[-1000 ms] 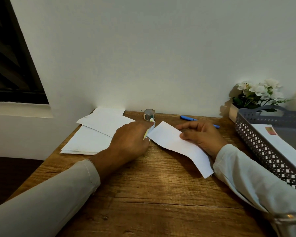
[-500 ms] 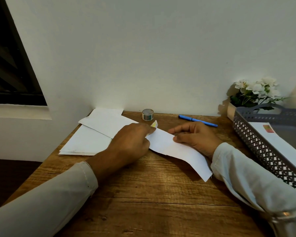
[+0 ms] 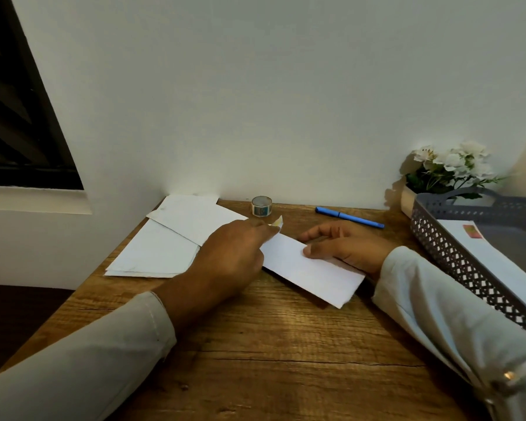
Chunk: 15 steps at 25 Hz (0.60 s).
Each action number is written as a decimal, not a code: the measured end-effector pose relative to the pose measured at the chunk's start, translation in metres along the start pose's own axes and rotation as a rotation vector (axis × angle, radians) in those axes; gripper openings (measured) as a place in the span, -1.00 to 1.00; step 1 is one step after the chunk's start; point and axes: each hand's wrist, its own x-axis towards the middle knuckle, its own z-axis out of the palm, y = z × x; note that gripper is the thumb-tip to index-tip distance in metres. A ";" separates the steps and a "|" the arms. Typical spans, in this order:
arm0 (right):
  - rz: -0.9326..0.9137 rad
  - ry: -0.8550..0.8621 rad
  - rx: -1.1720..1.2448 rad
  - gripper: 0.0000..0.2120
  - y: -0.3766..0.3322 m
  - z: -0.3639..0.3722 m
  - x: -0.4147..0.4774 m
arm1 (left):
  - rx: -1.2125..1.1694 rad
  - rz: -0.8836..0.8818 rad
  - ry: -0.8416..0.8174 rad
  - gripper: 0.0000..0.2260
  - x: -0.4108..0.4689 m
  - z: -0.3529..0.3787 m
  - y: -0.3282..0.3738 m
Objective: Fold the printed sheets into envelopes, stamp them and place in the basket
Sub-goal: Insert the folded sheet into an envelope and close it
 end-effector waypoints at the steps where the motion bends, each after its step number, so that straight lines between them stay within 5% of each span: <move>1: 0.019 -0.029 -0.021 -0.73 0.001 -0.004 -0.001 | 0.004 -0.026 0.010 -0.51 0.001 -0.001 -0.004; 5: 0.019 -0.036 -0.061 -0.70 0.001 -0.005 -0.002 | 0.005 -0.117 0.004 -0.56 0.001 -0.002 -0.009; 15: -0.117 0.165 0.048 -0.79 -0.004 0.026 0.002 | -0.011 0.067 -0.029 -0.57 -0.012 -0.002 0.023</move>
